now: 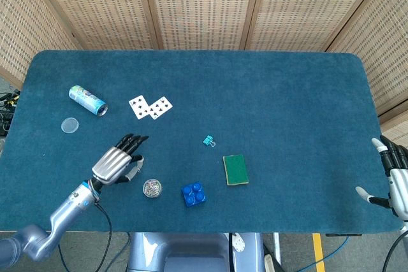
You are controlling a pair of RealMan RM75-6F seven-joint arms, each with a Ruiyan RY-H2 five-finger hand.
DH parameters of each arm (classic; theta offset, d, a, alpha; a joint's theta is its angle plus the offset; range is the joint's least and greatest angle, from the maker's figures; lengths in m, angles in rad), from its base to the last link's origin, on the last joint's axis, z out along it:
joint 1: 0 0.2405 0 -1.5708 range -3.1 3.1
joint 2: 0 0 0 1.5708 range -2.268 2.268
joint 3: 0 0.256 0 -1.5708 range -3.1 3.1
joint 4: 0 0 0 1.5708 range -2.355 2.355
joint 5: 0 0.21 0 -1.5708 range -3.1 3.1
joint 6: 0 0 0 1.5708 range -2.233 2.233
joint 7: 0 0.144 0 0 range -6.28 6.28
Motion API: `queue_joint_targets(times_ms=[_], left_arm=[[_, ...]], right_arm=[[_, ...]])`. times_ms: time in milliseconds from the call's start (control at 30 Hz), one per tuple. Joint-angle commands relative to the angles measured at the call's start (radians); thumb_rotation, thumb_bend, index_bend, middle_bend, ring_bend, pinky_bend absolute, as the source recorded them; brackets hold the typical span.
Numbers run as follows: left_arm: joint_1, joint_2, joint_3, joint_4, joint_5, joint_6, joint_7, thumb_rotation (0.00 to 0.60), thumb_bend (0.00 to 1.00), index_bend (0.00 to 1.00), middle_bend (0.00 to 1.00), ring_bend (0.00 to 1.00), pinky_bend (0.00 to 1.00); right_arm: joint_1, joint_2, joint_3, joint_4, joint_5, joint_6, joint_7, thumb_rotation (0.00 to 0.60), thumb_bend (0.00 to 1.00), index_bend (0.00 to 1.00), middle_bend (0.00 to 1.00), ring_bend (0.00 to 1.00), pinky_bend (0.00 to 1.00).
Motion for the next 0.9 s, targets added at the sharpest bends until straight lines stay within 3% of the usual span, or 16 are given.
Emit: queue_joint_targets(times_ms=[33, 267, 900], left_arm=[[0.015, 0.031, 0.040, -0.051, 0.045, 0.027, 0.006, 0.600, 0.53, 0.79, 0.00, 0.00, 0.00], [0.035, 0.010, 0.081, -0.045, 0.100, 0.062, -0.047, 0.600, 0.53, 0.79, 0.00, 0.00, 0.00], [0.018, -0.084, 0.049, 0.007, 0.048, -0.012, -0.025, 0.600, 0.53, 0.79, 0.00, 0.00, 0.00]], right_arm=[[0.000, 0.001, 0.000, 0.000, -0.001, 0.001, 0.001, 0.600, 0.00, 0.00, 0.00, 0.00, 0.00], [-0.002, 0.003, 0.000, -0.001, -0.003, 0.004, 0.007, 0.600, 0.00, 0.00, 0.00, 0.00, 0.00], [-0.005, 0.007, 0.002, 0.002, -0.003, 0.008, 0.021, 0.600, 0.00, 0.00, 0.00, 0.00, 0.00]])
